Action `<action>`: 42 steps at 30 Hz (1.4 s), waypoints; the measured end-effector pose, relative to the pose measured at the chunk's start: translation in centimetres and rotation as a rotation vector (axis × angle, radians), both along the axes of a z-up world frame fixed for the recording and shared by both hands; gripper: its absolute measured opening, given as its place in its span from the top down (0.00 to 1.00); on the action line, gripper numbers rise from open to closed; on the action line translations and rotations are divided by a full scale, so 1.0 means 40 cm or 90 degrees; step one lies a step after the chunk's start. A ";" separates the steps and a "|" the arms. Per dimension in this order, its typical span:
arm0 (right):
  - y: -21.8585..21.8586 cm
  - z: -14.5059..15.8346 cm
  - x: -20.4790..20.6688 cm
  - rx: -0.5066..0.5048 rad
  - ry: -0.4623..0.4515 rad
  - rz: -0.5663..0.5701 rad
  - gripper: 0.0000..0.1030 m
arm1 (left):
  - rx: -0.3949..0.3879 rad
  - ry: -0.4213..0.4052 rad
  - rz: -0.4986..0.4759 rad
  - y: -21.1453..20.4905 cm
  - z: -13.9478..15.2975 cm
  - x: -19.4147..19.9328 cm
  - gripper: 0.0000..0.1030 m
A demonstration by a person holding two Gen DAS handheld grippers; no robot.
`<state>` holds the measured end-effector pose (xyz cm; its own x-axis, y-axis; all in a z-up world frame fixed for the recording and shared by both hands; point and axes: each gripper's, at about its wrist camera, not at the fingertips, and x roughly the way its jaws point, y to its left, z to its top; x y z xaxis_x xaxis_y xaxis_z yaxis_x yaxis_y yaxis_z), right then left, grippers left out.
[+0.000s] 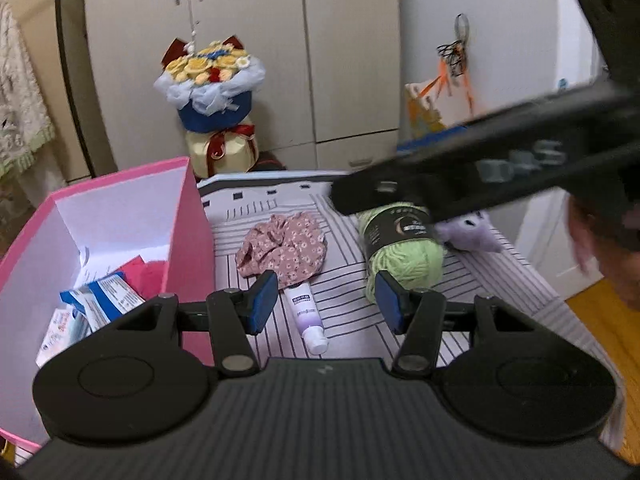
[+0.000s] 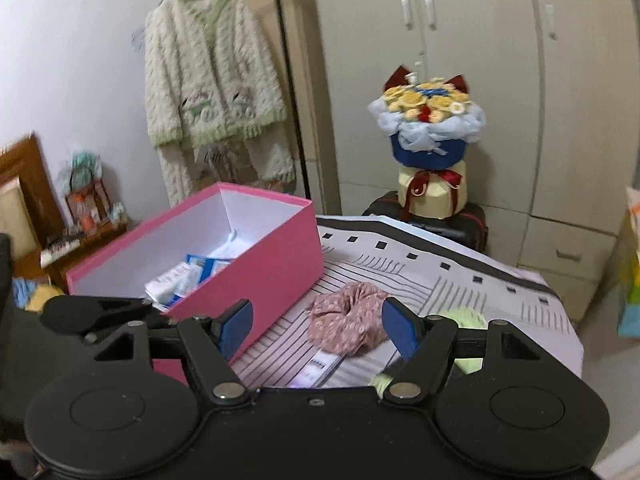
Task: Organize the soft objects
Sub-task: 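Move the left gripper to the Colgate tube while the right gripper approaches the pink floral scrunchie, then close the left gripper on the Colgate tube while the right gripper grasps the scrunchie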
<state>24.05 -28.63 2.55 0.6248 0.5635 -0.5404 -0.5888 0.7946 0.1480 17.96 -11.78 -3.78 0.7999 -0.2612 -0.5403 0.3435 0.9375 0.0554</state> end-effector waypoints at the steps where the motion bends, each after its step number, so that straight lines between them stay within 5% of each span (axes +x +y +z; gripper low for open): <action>1: 0.011 -0.009 0.027 -0.009 0.008 0.011 0.26 | 0.001 0.001 0.002 -0.009 -0.008 0.006 0.49; 9: 0.073 -0.081 0.213 -0.083 0.098 0.077 0.26 | -0.020 0.047 0.067 -0.047 -0.085 0.111 0.54; 16: 0.101 -0.138 0.363 -0.082 0.263 0.097 0.23 | -0.030 0.084 0.111 -0.045 -0.132 0.166 0.62; 29: 0.188 -0.214 0.407 -0.182 0.313 0.065 0.16 | -0.037 0.124 0.147 -0.027 -0.164 0.212 0.59; 31: 0.187 -0.221 0.403 -0.188 0.301 0.060 0.42 | -0.040 0.121 0.151 -0.027 -0.164 0.210 0.59; 36: 0.164 -0.204 0.375 -0.176 0.265 0.047 0.76 | -0.029 0.104 0.156 -0.033 -0.168 0.195 0.68; 38: 0.151 -0.189 0.357 -0.165 0.247 0.036 0.79 | -0.029 0.105 0.151 -0.036 -0.174 0.184 0.77; 42: 0.123 -0.154 0.302 -0.133 0.200 0.014 0.80 | -0.044 0.102 0.173 -0.018 -0.176 0.168 0.77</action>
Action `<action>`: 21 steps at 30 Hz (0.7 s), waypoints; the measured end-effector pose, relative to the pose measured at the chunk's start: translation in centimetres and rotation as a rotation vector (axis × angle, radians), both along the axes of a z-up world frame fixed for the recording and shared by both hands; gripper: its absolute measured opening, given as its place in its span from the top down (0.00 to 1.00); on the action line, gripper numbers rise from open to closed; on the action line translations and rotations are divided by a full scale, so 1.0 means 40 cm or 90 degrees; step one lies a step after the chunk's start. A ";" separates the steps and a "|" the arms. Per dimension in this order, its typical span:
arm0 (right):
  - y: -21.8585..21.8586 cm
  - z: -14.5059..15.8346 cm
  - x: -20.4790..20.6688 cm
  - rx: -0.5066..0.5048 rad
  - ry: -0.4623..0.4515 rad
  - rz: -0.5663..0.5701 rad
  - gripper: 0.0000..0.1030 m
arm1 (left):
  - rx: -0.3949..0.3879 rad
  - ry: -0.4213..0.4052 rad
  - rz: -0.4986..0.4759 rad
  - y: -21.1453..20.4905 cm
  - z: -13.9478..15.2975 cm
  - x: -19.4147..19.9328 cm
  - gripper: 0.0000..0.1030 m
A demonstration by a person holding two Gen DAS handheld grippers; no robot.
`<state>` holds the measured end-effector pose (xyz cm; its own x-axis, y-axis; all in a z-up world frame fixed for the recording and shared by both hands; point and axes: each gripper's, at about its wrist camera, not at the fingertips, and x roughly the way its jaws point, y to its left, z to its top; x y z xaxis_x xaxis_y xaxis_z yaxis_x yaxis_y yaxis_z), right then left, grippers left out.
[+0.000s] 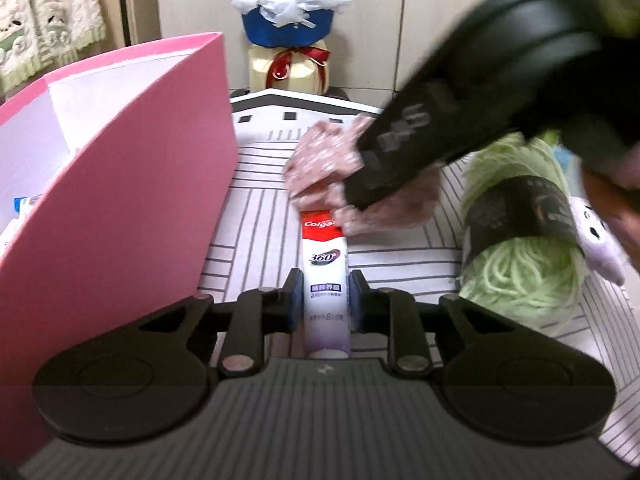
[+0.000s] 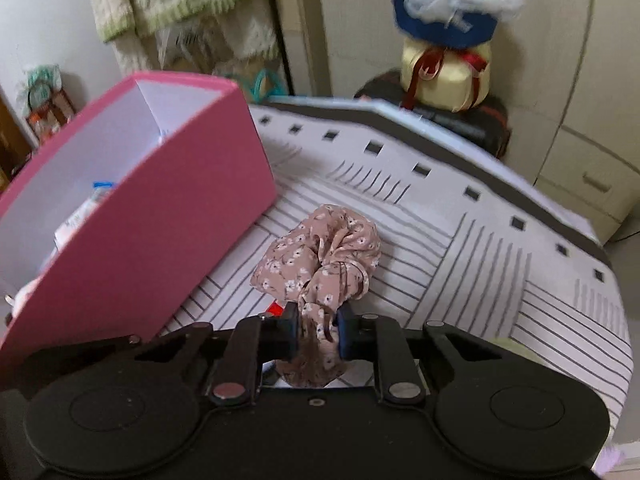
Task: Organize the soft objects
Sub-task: 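Close the left gripper on the Colgate tube while the right gripper grasps the scrunchie, then lift the Colgate tube with the left gripper while the right gripper carries the scrunchie toward the box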
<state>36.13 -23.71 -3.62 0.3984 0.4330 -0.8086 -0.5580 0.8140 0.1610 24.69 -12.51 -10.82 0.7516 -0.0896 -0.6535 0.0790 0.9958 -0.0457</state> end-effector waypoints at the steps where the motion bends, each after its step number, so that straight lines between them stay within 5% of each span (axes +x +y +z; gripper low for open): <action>1: -0.008 0.010 -0.019 0.007 -0.018 -0.007 0.80 | 0.000 -0.001 0.002 0.002 0.004 -0.005 0.77; 8: -0.060 0.048 -0.121 0.056 -0.095 -0.061 0.80 | 0.004 -0.012 -0.006 0.003 0.020 -0.022 0.78; 21: -0.103 0.066 -0.268 0.101 -0.148 -0.098 0.80 | -0.005 -0.041 -0.015 0.019 0.058 -0.085 0.78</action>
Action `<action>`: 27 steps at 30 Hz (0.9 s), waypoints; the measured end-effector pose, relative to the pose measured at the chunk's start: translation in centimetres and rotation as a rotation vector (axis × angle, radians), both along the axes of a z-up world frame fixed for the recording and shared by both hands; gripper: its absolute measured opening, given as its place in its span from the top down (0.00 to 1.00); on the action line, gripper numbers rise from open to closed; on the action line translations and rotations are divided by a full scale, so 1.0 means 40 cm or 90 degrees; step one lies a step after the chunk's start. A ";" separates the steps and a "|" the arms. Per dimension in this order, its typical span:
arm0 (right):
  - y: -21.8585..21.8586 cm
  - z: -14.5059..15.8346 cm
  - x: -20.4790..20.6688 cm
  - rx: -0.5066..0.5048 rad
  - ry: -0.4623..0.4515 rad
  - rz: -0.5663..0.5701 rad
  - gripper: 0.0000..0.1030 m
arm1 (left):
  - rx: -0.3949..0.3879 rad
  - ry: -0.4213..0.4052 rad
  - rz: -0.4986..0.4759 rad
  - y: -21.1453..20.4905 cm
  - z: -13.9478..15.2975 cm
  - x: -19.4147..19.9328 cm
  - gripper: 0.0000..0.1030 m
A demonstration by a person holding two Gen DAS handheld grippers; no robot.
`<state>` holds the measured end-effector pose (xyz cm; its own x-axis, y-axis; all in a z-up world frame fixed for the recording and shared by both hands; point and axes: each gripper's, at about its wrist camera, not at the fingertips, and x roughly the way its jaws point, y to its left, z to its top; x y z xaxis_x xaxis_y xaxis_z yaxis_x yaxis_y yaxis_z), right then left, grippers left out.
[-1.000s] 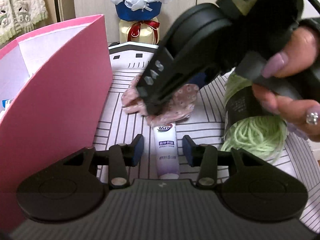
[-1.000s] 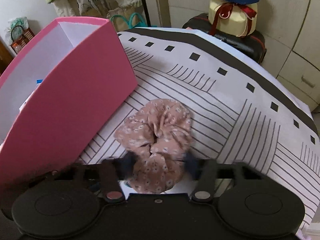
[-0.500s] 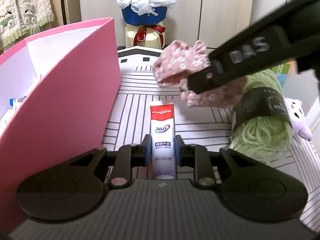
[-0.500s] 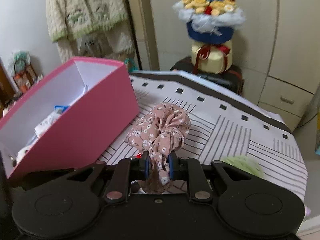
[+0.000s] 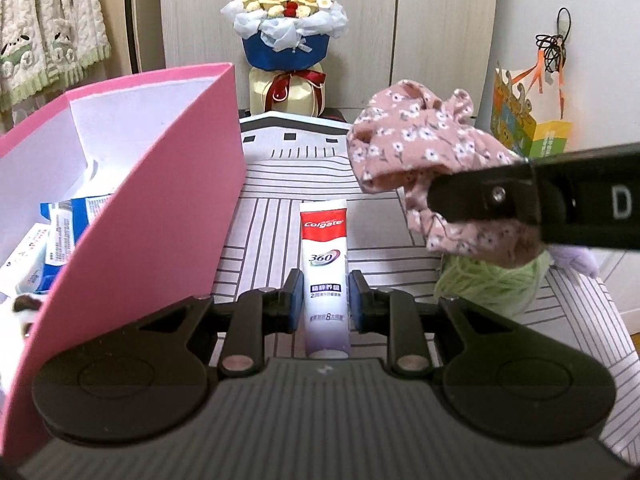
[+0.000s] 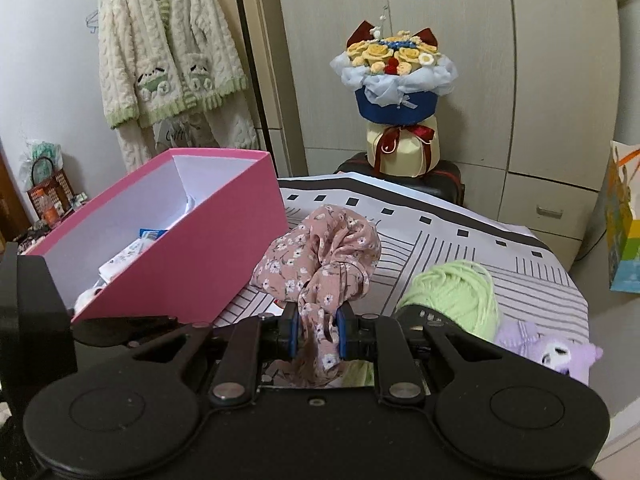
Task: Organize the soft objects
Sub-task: 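Lift the Colgate tube with the left gripper while the right gripper carries the scrunchie toward the box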
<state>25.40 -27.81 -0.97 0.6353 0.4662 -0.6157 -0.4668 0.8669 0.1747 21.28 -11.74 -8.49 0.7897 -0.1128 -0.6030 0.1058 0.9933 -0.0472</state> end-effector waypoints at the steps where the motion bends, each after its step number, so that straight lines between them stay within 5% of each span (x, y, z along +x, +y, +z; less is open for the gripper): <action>1: -0.004 0.000 -0.008 0.005 0.000 -0.004 0.80 | 0.000 -0.003 -0.001 0.001 0.005 -0.008 0.78; 27: -0.059 -0.076 -0.318 0.070 -0.004 -0.141 0.79 | -0.052 -0.043 -0.134 0.070 0.073 -0.262 0.78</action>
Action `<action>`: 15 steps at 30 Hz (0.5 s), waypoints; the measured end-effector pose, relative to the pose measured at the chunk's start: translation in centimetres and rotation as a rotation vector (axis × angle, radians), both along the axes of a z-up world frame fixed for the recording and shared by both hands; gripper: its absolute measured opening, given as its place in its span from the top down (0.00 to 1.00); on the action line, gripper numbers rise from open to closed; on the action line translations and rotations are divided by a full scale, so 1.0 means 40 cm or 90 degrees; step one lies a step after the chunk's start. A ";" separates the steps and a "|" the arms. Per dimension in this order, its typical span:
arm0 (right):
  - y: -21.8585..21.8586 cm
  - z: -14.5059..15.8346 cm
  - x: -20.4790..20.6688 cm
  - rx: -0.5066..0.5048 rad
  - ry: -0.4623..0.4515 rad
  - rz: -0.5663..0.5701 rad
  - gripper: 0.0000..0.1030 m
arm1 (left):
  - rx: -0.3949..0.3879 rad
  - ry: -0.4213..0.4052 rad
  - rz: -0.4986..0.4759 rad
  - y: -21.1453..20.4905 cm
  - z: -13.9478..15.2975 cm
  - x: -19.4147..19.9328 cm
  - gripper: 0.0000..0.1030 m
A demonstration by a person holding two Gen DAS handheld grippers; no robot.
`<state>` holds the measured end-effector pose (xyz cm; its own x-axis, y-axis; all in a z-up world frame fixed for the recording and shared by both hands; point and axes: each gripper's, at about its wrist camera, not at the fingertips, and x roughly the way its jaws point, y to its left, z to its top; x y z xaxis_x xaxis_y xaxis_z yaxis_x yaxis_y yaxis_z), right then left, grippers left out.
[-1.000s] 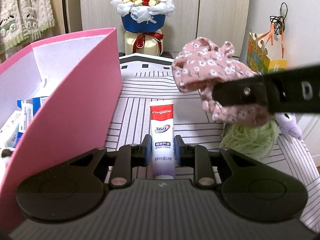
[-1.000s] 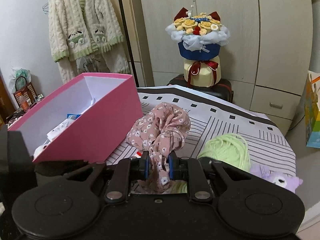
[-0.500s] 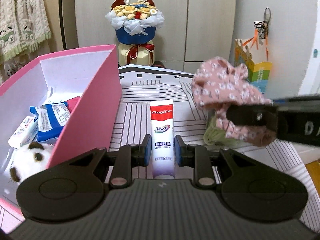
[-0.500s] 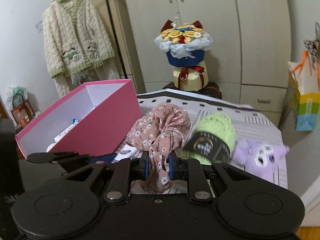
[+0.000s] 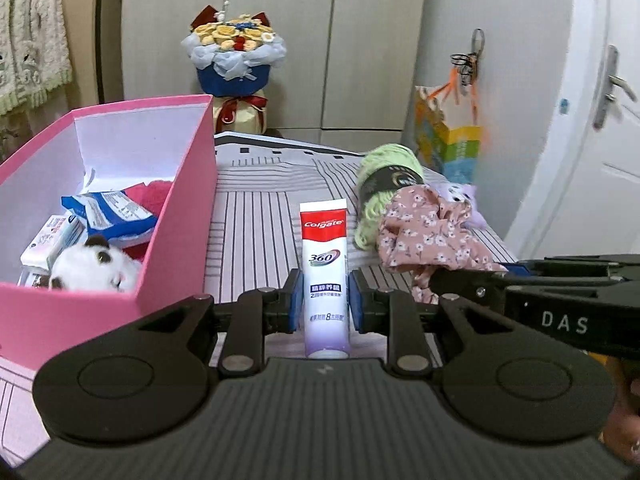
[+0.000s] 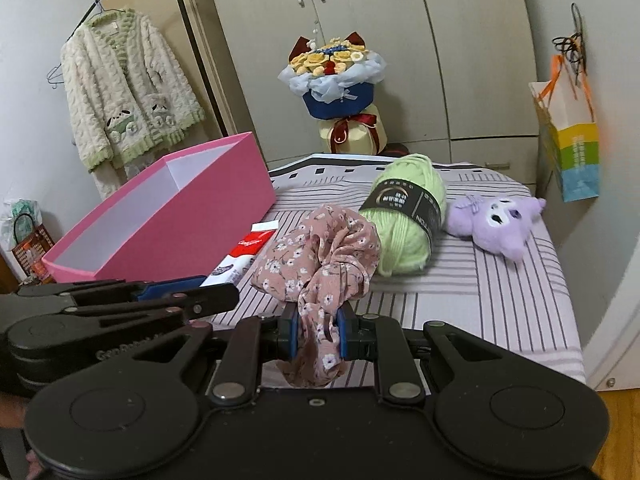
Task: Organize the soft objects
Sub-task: 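Lift the Colgate tube with the left gripper while the right gripper carries the scrunchie toward the box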
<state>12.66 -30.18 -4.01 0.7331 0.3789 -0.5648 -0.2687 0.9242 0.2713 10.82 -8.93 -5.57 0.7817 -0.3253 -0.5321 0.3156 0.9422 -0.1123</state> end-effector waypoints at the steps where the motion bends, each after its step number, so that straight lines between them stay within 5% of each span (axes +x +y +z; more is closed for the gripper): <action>1: 0.001 -0.002 -0.016 -0.003 -0.003 -0.002 0.79 | -0.001 0.001 -0.011 0.008 -0.002 -0.013 0.78; 15: 0.054 -0.010 -0.156 -0.023 0.007 0.047 0.79 | -0.005 -0.001 -0.111 0.098 0.012 -0.163 0.78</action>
